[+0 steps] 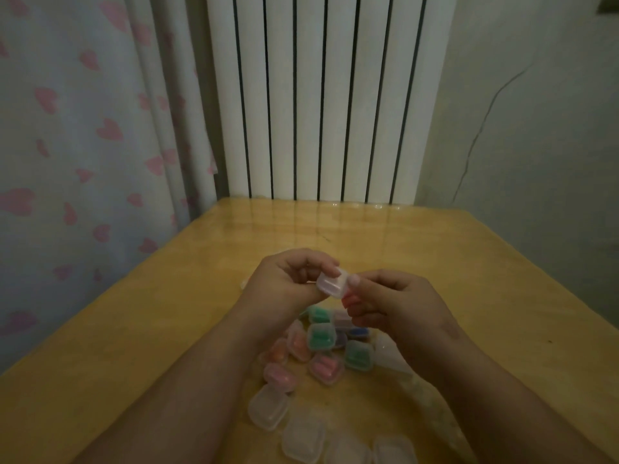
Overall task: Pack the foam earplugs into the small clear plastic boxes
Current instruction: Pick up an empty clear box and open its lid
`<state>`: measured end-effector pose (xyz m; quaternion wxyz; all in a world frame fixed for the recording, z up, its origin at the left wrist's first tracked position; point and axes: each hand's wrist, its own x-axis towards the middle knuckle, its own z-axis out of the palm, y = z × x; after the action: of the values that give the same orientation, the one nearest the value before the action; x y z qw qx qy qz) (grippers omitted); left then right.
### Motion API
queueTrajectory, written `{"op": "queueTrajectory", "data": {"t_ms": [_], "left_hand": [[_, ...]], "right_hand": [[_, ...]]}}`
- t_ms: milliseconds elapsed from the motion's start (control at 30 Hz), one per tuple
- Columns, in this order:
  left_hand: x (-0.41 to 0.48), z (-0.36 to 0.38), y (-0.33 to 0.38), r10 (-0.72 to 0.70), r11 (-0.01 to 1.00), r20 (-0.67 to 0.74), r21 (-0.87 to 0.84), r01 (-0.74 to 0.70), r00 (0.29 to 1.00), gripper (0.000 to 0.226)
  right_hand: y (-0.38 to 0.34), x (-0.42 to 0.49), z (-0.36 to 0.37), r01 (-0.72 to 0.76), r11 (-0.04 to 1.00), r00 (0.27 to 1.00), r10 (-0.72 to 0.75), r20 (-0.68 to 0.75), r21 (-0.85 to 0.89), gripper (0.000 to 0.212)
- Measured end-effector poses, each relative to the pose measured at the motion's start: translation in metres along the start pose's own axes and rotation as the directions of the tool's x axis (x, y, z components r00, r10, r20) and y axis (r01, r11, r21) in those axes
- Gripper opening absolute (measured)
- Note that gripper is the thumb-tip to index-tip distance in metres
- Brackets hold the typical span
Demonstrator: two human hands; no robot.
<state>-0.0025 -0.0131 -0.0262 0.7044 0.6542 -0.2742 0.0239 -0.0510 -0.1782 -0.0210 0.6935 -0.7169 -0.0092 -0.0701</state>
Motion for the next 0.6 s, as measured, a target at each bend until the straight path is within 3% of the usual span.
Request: {"op": "queueTrajectory", "data": {"t_ms": [67,233,500,600], "left_hand": [[0.0006,-0.0032,-0.0010,-0.010,1.000,-0.001,-0.023,0.010,1.000,0.048],[0.0000,-0.0055,-0.0031,-0.075,0.987,0.062,-0.137,0.083,0.995,0.041],[-0.0015,-0.0072,-0.0039,-0.122,0.989,0.046,0.087,0.118,0.991,0.028],[-0.0017,-0.0049,-0.0005,-0.149,0.986,0.066,0.080,0.144,0.987,0.025]], "right_hand": [[-0.0012,-0.0016,-0.0004,-0.016,0.999,1.000,0.015,0.015,0.028,0.011],[0.0011,-0.0020,-0.0007,0.013,0.994,0.998,-0.020,-0.061,-0.104,0.008],[0.0005,-0.0041,0.0005,0.138,0.955,0.975,-0.178,-0.133,-0.263,0.013],[0.0014,-0.0033,0.0000,0.151,0.938,0.964,-0.210,-0.164,-0.312,0.016]]}}
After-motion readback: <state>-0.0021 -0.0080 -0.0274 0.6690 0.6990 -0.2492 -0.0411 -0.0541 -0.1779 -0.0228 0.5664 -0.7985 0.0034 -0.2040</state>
